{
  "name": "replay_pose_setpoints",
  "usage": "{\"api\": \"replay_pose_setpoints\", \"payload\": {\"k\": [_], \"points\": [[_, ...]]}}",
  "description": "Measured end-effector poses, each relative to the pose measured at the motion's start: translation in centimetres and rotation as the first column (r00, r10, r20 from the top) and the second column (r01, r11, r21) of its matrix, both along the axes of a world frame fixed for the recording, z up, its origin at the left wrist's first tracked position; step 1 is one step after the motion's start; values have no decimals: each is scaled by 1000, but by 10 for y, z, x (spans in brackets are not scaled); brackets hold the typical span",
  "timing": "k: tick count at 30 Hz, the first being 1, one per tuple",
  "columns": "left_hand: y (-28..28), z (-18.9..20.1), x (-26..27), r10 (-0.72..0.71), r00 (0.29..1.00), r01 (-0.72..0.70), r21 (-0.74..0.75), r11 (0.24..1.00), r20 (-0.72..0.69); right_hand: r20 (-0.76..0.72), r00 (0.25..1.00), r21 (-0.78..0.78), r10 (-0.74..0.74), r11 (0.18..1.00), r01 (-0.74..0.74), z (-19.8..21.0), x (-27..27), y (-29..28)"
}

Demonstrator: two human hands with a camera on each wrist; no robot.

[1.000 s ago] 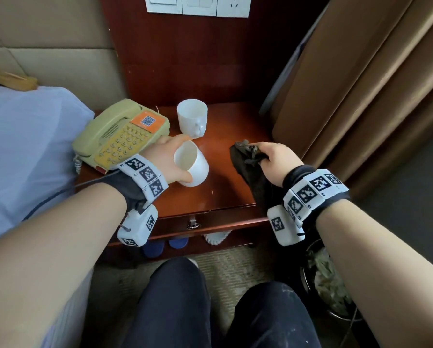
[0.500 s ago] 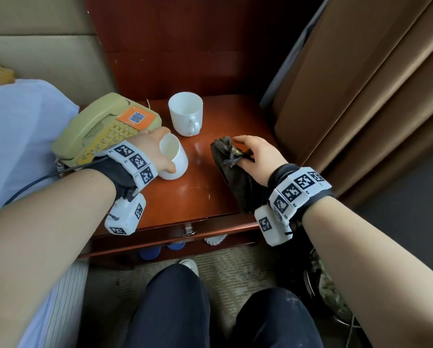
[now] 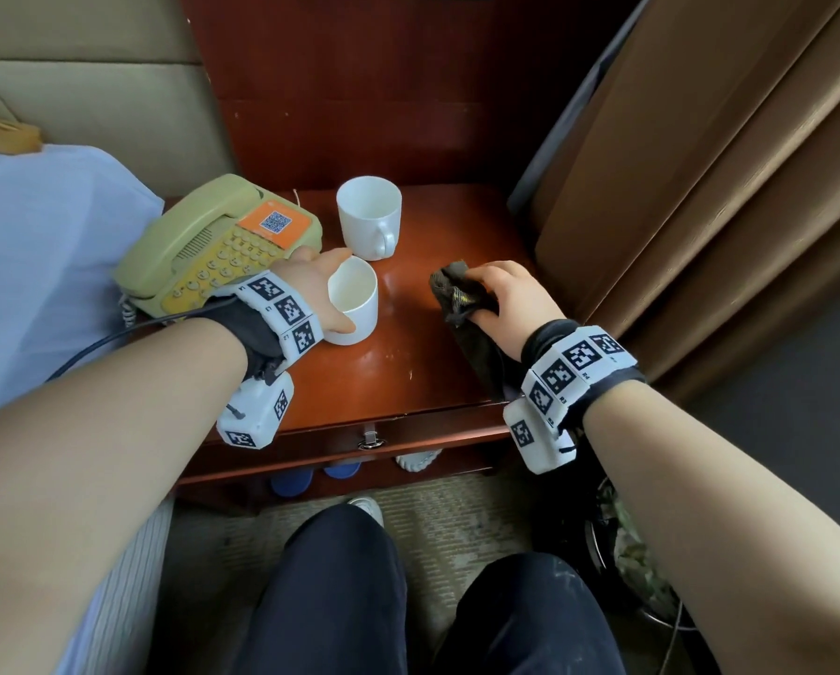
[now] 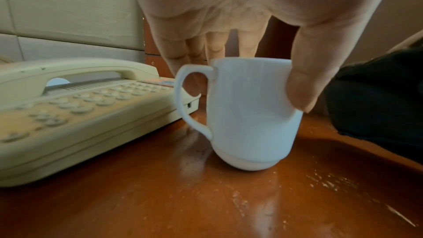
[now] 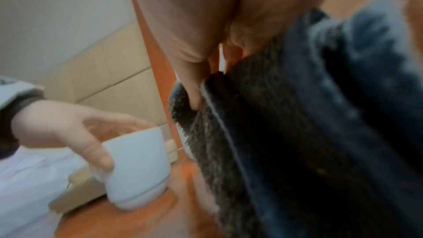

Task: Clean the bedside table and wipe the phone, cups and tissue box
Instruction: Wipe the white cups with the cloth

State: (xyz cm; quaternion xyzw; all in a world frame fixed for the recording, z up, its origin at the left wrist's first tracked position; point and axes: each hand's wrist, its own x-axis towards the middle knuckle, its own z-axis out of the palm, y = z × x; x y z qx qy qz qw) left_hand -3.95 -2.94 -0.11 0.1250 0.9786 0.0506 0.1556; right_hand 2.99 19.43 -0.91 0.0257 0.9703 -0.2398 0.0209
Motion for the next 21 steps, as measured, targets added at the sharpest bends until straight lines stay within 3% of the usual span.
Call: {"api": "replay_pose_setpoints", "payload": {"k": [3, 7, 14, 17, 21], "points": [[-1, -1, 0, -8, 1000, 8, 6, 1000, -11, 41, 996, 70, 79, 994, -82, -14, -4, -17], [-3, -4, -1, -12, 1000, 13, 16, 1000, -10, 246, 934, 159, 258, 940, -302, -37, -2, -46], [-2, -4, 5, -7, 1000, 7, 30, 1000, -1, 429, 843, 309, 325, 824, -475, -26, 4, -50], [-3, 4, 14, -12, 1000, 13, 61, 998, -18, 418, 864, 321, 282, 843, -431, -7, 12, -48], [-5, 33, 33, -43, 995, 55, 144, 988, -87, 236, 945, 317, 228, 901, -297, 33, 30, -36]]}}
